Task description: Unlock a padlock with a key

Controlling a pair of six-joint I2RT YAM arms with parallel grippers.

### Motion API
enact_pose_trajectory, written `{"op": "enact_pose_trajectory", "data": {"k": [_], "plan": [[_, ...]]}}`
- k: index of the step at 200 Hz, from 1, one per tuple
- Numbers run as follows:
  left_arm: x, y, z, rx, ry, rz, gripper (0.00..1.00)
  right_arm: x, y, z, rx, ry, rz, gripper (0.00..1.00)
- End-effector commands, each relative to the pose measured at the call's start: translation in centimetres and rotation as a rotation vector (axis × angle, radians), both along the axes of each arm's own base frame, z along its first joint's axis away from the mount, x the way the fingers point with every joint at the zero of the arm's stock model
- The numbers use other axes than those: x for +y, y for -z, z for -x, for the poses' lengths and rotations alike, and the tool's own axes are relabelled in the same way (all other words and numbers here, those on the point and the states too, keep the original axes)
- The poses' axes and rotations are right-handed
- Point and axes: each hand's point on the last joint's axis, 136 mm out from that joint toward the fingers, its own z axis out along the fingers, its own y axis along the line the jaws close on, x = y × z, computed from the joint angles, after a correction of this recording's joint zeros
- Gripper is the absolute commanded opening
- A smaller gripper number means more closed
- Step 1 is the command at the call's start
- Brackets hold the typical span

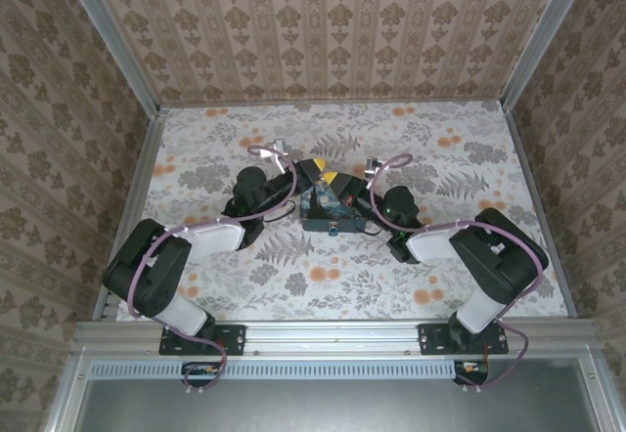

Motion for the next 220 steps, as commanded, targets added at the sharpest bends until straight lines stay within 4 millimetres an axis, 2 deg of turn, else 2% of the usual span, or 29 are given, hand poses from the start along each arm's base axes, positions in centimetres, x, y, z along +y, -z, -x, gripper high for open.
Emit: {"op": "enact_pose_trajectory", "data": {"k": [1, 25, 66, 147, 157, 220], "plan": [[0.0, -1.1, 0.5, -0.039, 0.011, 0.026, 0.00, 0.5, -1.7, 0.1, -0.047, -0.022, -0.024, 0.11], [0.1, -1.2, 0.5, -0.039, 0.010, 0.029, 0.00, 0.6, -1.9, 0.0, -0.049, -0.025, -0.027, 0.11], [0.1, -1.1, 0.6, -0.038, 0.010, 0.028, 0.00, 0.7, -1.8, -0.1, -0.047, -0.024, -0.027, 0.00], [0.2, -1.2, 0.6, -0.042, 0.004, 0.029, 0.00, 1.1, -2.5, 0.4, -0.062, -0.048, -0.036, 0.00], [0.2, -1.3, 0.7, -0.043, 0.005, 0.030, 0.00, 1.2, -2.5, 0.4, -0.059, -0.048, -0.038, 0.11], [0.4, -1.4, 0.8, -0.046, 0.003, 0.030, 0.00, 1.6, -2.4, 0.5, -0.053, -0.056, -0.040, 0.13]]}}
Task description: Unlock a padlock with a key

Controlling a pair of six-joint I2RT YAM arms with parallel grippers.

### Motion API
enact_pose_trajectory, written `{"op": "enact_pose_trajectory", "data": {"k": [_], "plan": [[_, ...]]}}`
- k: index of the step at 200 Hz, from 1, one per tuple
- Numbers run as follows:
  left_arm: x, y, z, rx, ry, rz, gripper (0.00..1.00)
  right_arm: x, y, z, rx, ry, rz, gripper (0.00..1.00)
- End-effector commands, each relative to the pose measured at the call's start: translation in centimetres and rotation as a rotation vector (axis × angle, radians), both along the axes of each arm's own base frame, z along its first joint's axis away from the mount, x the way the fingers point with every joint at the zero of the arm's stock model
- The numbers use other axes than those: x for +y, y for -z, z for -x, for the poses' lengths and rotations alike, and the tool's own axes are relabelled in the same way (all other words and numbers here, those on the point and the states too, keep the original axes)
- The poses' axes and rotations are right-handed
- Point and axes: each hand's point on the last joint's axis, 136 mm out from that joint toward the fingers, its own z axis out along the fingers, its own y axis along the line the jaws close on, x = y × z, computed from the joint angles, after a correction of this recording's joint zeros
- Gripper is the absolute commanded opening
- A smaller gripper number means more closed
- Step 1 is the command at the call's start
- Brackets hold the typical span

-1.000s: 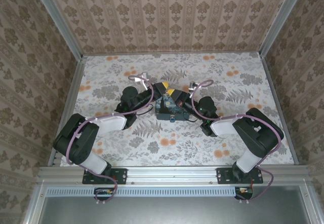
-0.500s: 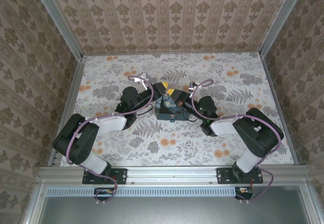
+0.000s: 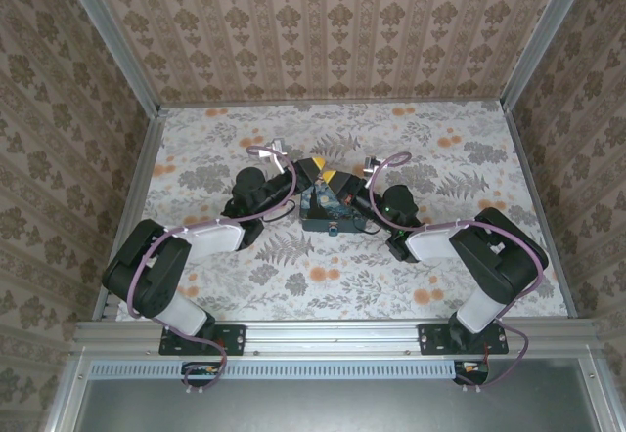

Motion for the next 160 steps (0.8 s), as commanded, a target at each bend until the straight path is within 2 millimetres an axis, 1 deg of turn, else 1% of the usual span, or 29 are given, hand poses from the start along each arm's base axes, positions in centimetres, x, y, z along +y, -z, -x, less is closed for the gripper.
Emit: {"op": "enact_pose_trajectory", "data": {"k": [1, 20, 35, 62, 82, 104, 115, 133, 144, 150, 160], "plan": [[0.1, -1.0, 0.8, -0.030, 0.014, 0.017, 0.00, 1.0, -1.9, 0.3, -0.044, -0.036, -0.035, 0.13], [0.2, -1.0, 0.8, -0.031, 0.011, 0.013, 0.00, 1.2, -1.6, 0.4, -0.039, -0.040, -0.032, 0.09], [0.3, -0.9, 0.8, -0.030, 0.009, 0.012, 0.00, 1.3, -1.5, 0.5, -0.039, -0.041, -0.030, 0.00], [0.3, -0.9, 0.9, -0.028, 0.009, 0.014, 0.00, 1.2, -1.4, 0.7, -0.037, -0.039, -0.027, 0.00], [0.4, -1.0, 0.9, -0.021, 0.007, 0.014, 0.00, 0.7, -0.8, 0.9, -0.026, -0.022, -0.019, 0.00], [1.2, -1.3, 0.8, -0.015, -0.004, 0.019, 0.32, -0.2, 0.6, 1.2, 0.000, -0.004, 0.003, 0.00], [1.8, -1.4, 1.0, -0.012, -0.012, 0.020, 0.46, -0.7, 1.2, 1.4, 0.011, 0.003, 0.015, 0.00], [3.0, -1.4, 1.6, -0.005, -0.021, -0.003, 0.54, -1.5, 2.0, 1.7, 0.021, 0.012, 0.033, 0.00], [3.6, -1.0, 2.3, 0.009, -0.019, -0.038, 0.57, -2.0, 2.4, 1.8, 0.029, 0.017, 0.045, 0.00], [3.8, -0.3, 2.8, 0.024, -0.010, -0.075, 0.59, -2.3, 2.7, 1.8, 0.035, 0.019, 0.052, 0.00], [4.0, 0.2, 3.8, 0.029, 0.011, -0.138, 0.61, -2.8, 3.2, 1.7, 0.050, 0.020, 0.067, 0.00]]}}
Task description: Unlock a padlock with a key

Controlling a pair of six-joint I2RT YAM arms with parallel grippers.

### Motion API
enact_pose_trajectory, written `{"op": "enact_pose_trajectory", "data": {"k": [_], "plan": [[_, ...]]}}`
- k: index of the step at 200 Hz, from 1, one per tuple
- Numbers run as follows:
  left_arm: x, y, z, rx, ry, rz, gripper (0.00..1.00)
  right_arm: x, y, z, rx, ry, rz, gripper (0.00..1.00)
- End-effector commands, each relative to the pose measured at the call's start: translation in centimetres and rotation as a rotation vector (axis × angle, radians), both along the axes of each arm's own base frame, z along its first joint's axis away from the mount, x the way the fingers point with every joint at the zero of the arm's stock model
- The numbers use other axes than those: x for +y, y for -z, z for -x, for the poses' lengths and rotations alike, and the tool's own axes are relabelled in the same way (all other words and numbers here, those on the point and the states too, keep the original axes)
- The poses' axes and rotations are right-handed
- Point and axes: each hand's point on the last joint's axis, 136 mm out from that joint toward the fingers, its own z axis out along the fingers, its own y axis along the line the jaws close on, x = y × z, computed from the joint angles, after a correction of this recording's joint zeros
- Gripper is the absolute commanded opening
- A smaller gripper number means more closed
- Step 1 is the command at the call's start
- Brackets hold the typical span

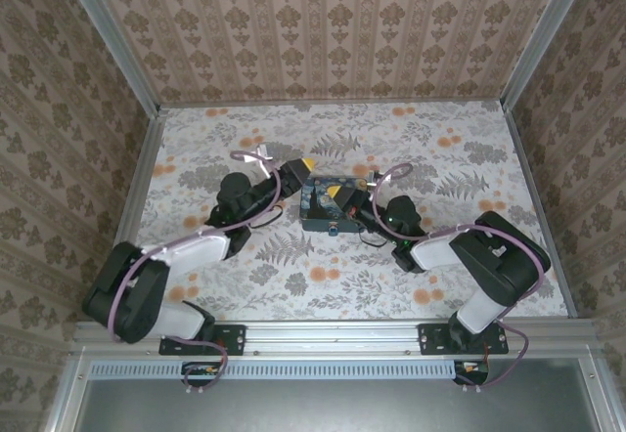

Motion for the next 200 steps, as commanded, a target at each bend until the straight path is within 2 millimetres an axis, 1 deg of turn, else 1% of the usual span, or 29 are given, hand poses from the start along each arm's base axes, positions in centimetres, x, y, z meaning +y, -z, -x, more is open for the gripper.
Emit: {"op": "enact_pose_trajectory", "data": {"k": [1, 29, 49, 71, 95, 125, 152, 200], "plan": [[0.6, 1.2, 2.3, 0.018, 0.052, -0.124, 0.61, -1.3, -0.8, 0.0, -0.038, 0.011, 0.012, 0.00], [0.7, 3.9, 5.9, 0.013, 0.120, -0.395, 0.66, -2.5, 0.7, -0.9, 0.000, 0.003, 0.045, 0.00], [0.7, 6.1, 8.2, 0.017, 0.171, -0.504, 0.70, -3.0, 1.3, -1.8, 0.018, -0.009, 0.046, 0.00], [0.2, 8.8, 9.9, 0.020, 0.215, -0.585, 0.72, -2.9, 1.8, -2.4, 0.025, -0.030, 0.046, 0.00], [-1.5, 11.4, 11.2, -0.012, 0.279, -0.668, 0.74, -2.4, 2.9, -2.9, 0.045, -0.052, 0.039, 0.00], [-3.3, 14.5, 11.2, -0.036, 0.314, -0.739, 0.74, -2.2, 4.2, -3.4, 0.069, -0.057, 0.041, 0.00], [-3.9, 16.6, 10.4, -0.050, 0.302, -0.771, 0.74, -2.3, 4.6, -3.7, 0.076, -0.051, 0.046, 0.00], [-5.1, 18.7, 9.1, -0.096, 0.284, -0.772, 0.73, -2.4, 5.3, -4.1, 0.095, -0.040, 0.047, 0.00]]}}
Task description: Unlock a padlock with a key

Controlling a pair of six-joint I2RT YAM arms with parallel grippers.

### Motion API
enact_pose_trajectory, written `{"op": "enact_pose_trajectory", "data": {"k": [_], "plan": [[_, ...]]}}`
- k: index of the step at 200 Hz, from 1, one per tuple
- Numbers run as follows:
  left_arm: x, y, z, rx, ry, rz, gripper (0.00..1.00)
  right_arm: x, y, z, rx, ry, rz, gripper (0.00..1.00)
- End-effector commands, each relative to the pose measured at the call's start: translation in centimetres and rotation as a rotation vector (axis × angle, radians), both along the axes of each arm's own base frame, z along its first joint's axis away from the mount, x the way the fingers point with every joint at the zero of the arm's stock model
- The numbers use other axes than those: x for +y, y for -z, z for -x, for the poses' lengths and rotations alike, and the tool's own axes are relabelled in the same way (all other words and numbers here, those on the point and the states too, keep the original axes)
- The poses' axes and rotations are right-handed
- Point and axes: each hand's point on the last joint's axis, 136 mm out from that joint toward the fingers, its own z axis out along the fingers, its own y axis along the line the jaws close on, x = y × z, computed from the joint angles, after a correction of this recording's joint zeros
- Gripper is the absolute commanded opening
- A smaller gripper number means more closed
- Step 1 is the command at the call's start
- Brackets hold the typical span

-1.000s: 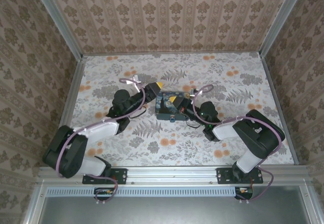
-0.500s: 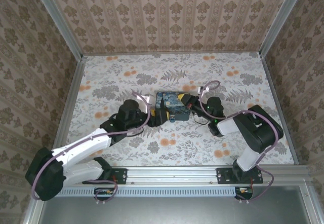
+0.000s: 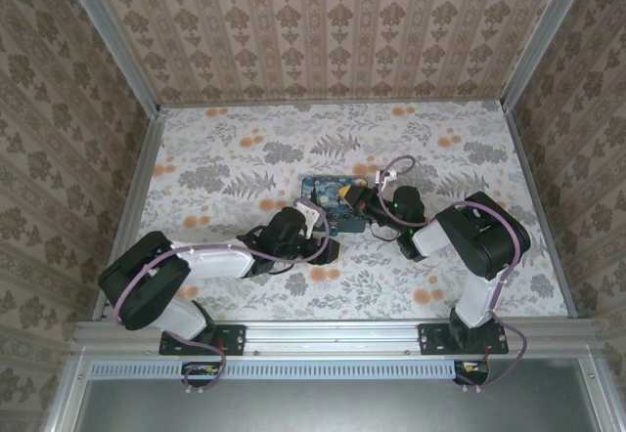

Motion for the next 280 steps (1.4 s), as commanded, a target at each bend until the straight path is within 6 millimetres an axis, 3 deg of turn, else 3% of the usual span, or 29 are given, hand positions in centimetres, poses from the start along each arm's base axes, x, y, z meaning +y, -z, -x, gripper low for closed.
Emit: {"op": "enact_pose_trajectory", "data": {"k": [1, 135, 173, 280], "plan": [[-1.0, -0.4, -1.1, -0.100, 0.010, 0.039, 0.73, 0.3, -0.8, -0.6, -0.030, -0.010, -0.025, 0.00], [-3.2, 3.0, -3.1, -0.151, -0.024, 0.124, 0.69, -0.3, 1.6, -0.7, 0.029, 0.008, -0.007, 0.00], [-4.6, 2.0, -3.4, -0.130, -0.018, 0.217, 0.69, -0.4, 1.9, -0.9, 0.036, 0.016, -0.005, 0.00], [-4.5, 0.4, -4.6, -0.004, -0.078, 0.450, 0.68, -0.4, 2.8, -1.0, 0.051, 0.019, 0.006, 0.00]]}}
